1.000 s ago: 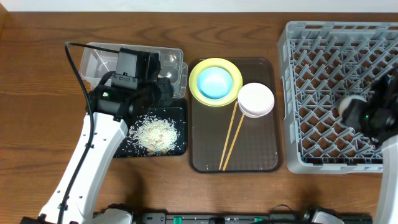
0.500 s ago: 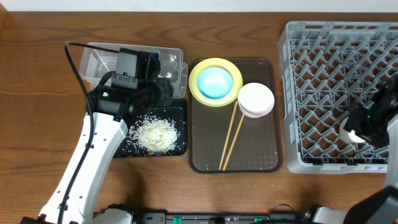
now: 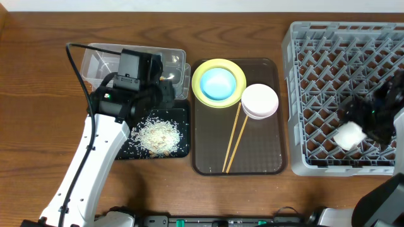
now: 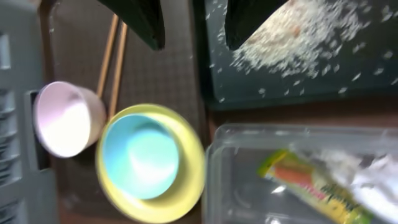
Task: Sort waste into correct bins and load items into the dishwasher rack
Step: 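Reach the right gripper to the pink bowl and grasp its rim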
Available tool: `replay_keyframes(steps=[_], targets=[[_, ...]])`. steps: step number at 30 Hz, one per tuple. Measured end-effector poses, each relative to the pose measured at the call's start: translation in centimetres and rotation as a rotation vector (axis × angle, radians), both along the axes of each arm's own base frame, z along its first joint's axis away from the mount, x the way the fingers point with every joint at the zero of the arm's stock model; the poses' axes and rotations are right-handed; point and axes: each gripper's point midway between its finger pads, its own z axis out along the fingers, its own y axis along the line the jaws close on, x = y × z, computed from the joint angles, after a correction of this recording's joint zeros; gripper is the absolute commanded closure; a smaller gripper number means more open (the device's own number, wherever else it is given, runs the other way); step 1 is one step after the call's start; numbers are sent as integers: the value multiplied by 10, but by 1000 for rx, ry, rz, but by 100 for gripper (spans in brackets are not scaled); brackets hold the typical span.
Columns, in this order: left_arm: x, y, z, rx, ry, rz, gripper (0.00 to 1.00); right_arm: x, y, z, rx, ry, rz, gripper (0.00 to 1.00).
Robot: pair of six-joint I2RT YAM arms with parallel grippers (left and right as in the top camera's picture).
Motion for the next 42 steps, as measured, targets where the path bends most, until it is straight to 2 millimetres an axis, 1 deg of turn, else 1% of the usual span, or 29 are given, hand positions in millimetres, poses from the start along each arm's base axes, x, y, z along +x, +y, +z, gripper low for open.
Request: replay_keyframes(steps=[2, 4, 6, 7, 8, 9, 10, 12, 13, 14, 16, 18, 19, 20, 22, 27, 29, 33, 35, 36, 37, 39, 41, 42], targets=[[-7, 11, -7, 46, 40, 43, 65, 15, 0, 18, -5, -79, 12, 17], [-14, 24, -14, 100, 82, 100, 65, 36, 5, 43, -14, -193, 53, 20], [-20, 38, -19, 156, 112, 165, 64, 57, 22, 66, -14, -309, 128, 22], [-23, 45, -20, 181, 123, 201, 64, 67, 35, 77, -12, -359, 179, 22], [-23, 49, -21, 195, 127, 227, 64, 74, 49, 84, -2, -391, 223, 23], [-24, 54, -21, 210, 128, 253, 64, 80, 67, 89, 12, -419, 281, 25], [-24, 57, -21, 221, 129, 275, 59, 85, 85, 92, 24, -435, 333, 25], [-24, 61, -21, 231, 125, 300, 59, 92, 117, 92, 41, -452, 426, 30], [-24, 62, -20, 235, 124, 311, 58, 95, 136, 91, 43, -457, 480, 30], [-23, 63, -20, 239, 123, 316, 58, 98, 152, 89, 43, -456, 524, 30], [-23, 65, -20, 246, 120, 329, 58, 102, 176, 81, 28, -442, 583, 30], [-23, 66, -20, 247, 119, 337, 58, 106, 192, 69, -2, -414, 616, 32], [-23, 66, -20, 248, 119, 340, 58, 108, 199, 60, -21, -389, 623, 32], [-23, 67, -20, 247, 119, 343, 58, 110, 202, 53, -36, -369, 620, 32], [-23, 67, -20, 247, 119, 343, 57, 114, 204, 31, -80, -309, 592, 33], [-23, 67, -20, 250, 118, 345, 57, 126, 200, -16, -119, -211, 519, 37], [-23, 67, -20, 250, 117, 346, 57, 127, 200, -31, -118, -179, 504, 40], [-23, 68, -20, 254, 116, 348, 57, 124, 199, -64, -106, -97, 488, 51], [-23, 68, -20, 255, 116, 348, 57, 121, 199, -76, -103, -64, 484, 58], [-23, 69, -20, 256, 115, 349, 57, 120, 199, -81, -102, -49, 481, 63], [-23, 69, -20, 256, 115, 349, 57, 118, 198, -86, -100, -32, 478, 71], [-23, 69, -20, 256, 115, 349, 57, 115, 197, -94, -98, -5, 475, 82], [-23, 69, -20, 256, 115, 349, 57, 114, 196, -96, -104, 2, 468, 97], [-23, 69, -20, 256, 115, 349, 57, 114, 196, -96, -103, 2, 470, 98]])
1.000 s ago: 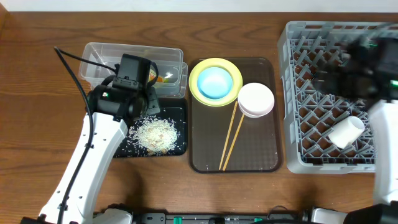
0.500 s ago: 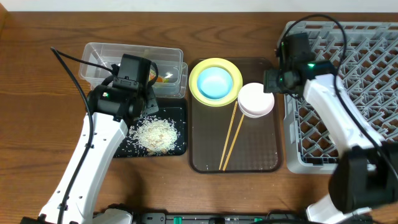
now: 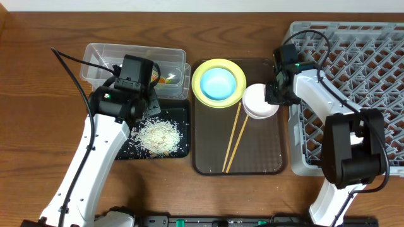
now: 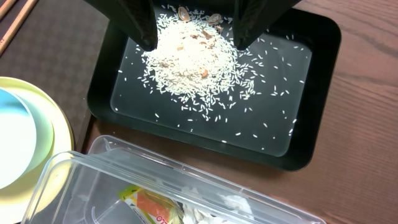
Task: Sort waste into correct bins and load items into the dishwasher rack
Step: 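Reach the right gripper to the pink bowl and grasp its rim, then lift the pink bowl with the right gripper into the dishwasher rack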
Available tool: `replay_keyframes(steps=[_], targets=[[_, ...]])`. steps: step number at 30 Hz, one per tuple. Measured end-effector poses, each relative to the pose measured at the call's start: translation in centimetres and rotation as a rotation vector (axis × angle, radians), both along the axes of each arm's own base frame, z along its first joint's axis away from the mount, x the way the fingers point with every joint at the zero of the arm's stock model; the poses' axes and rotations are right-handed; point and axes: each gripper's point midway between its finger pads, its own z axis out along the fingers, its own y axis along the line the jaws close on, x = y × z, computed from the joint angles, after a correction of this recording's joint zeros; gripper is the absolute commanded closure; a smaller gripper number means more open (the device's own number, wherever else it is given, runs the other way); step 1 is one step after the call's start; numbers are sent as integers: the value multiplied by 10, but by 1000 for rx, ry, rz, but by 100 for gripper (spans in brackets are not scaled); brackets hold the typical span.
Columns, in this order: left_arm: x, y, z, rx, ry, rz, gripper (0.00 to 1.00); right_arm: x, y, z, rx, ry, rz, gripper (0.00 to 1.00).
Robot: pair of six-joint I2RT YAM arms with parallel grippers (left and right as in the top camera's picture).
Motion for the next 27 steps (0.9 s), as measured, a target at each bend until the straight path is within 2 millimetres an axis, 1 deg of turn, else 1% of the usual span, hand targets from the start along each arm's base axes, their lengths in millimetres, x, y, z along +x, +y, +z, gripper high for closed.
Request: replay_keyframes(steps=[2, 4, 6, 8, 10, 14, 17, 19, 20, 22, 27], targets=[[0, 0, 0, 0, 0, 0, 57, 1, 1, 2, 5, -6, -1, 99], [0, 0, 0, 0, 0, 0, 57, 2, 1, 9, 6, -24, -3, 99], [0, 0, 0, 0, 0, 0, 57, 6, -2, 19, 0, -54, -9, 99], [0, 0, 0, 0, 0, 0, 57, 12, -7, 36, -9, -109, -3, 99], [0, 0, 0, 0, -1, 0, 57, 21, -12, 59, -15, -188, 4, 99], [1, 0, 0, -1, -3, 0, 57, 42, -28, 124, -57, -409, -9, 99], [0, 0, 0, -1, -2, 0, 57, 56, -44, 177, -138, -593, -17, 99], [0, 0, 0, -1, -2, 0, 56, 66, -56, 206, -220, -694, -1, 99], [0, 0, 0, 0, -2, 0, 53, 70, -61, 215, -258, -725, 8, 99], [1, 0, 0, -1, -2, 2, 52, 78, -73, 230, -371, -774, 35, 99], [1, 0, 0, -1, -3, 3, 53, 94, -103, 259, -614, -853, 26, 99]])
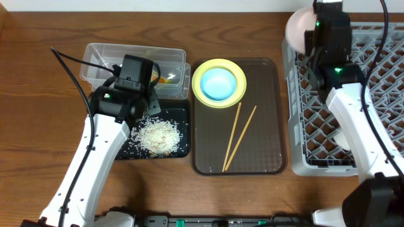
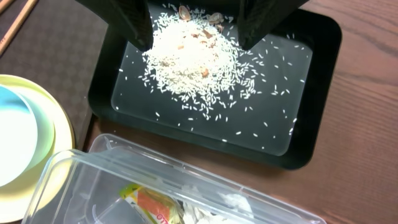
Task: Sort waste into correct bins and load items into the dishwasher rack
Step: 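Lift the pink bowl with the right gripper into the dishwasher rack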
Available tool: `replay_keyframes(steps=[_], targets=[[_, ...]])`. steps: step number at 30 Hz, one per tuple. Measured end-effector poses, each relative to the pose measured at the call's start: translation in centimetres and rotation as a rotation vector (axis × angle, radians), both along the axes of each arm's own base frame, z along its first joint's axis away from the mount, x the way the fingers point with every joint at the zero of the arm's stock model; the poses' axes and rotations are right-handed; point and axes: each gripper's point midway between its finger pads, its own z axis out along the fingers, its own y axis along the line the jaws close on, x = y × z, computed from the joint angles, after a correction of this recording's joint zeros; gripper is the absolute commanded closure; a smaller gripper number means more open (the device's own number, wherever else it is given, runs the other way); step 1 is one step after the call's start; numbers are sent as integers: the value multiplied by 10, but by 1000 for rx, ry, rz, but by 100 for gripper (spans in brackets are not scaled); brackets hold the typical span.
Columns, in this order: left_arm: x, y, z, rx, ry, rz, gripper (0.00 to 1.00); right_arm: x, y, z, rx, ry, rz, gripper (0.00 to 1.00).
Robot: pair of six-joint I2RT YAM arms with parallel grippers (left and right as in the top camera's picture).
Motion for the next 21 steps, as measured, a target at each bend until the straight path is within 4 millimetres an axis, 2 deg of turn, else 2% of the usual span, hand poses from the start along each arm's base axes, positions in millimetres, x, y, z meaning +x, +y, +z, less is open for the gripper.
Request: replay_keyframes(steps=[4, 8, 11, 14, 19, 21], targets=[[0, 0, 0, 1, 0, 1, 52, 11, -25, 14, -134, -49, -81, 99], [0, 0, 0, 2, -1, 1, 52, 24, -52, 5, -208, -69, -170, 99], [0, 0, 0, 2, -1, 1, 53, 33, -66, -16, -242, -37, -208, 99], [0, 0, 0, 2, -1, 1, 52, 40, -75, -47, -267, 30, -225, 99], [0, 0, 0, 1, 0, 1, 52, 46, -77, -92, -296, 128, -229, 99], [0, 0, 0, 2, 0, 1, 52, 46, -76, -104, -302, 154, -234, 99]])
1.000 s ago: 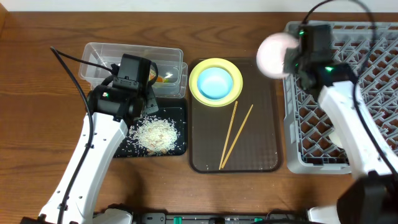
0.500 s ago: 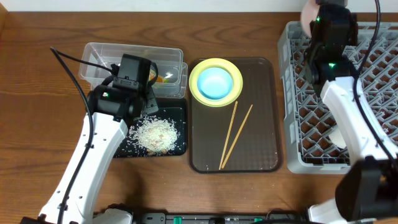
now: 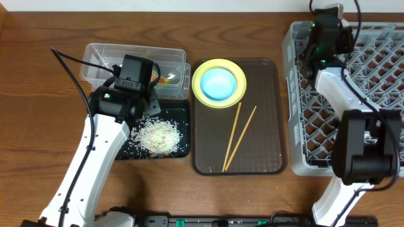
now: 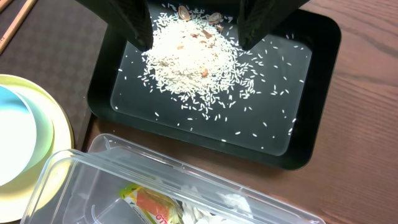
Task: Sort waste into correct bins and load items into the dishwasher rack
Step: 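Lift the pink bowl with the right gripper into the dishwasher rack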
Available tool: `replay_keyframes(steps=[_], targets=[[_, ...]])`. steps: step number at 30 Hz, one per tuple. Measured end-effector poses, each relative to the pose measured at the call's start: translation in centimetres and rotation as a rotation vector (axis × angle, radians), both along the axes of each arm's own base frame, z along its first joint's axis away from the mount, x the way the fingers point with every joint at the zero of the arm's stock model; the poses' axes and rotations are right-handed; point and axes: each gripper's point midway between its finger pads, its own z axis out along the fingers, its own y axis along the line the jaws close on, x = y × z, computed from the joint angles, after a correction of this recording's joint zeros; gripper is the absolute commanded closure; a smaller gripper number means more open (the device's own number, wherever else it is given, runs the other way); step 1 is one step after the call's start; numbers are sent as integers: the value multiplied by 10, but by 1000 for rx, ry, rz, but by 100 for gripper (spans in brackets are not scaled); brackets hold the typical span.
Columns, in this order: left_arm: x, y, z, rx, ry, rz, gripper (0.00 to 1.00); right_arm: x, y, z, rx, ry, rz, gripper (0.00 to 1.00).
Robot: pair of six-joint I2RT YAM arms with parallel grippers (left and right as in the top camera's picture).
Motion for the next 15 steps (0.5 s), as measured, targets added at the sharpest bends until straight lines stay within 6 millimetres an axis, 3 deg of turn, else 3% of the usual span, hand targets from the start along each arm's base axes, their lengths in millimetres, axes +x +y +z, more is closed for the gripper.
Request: replay_keyframes(steps=[6, 11, 15], targets=[[0, 0, 0, 0, 0, 0, 51, -2, 20, -9, 13, 44, 18, 99], [0, 0, 0, 0, 0, 0, 52, -17, 30, -19, 41, 95, -24, 99], [0, 0, 0, 0, 0, 0, 52, -34, 37, -37, 104, 157, -46, 70]])
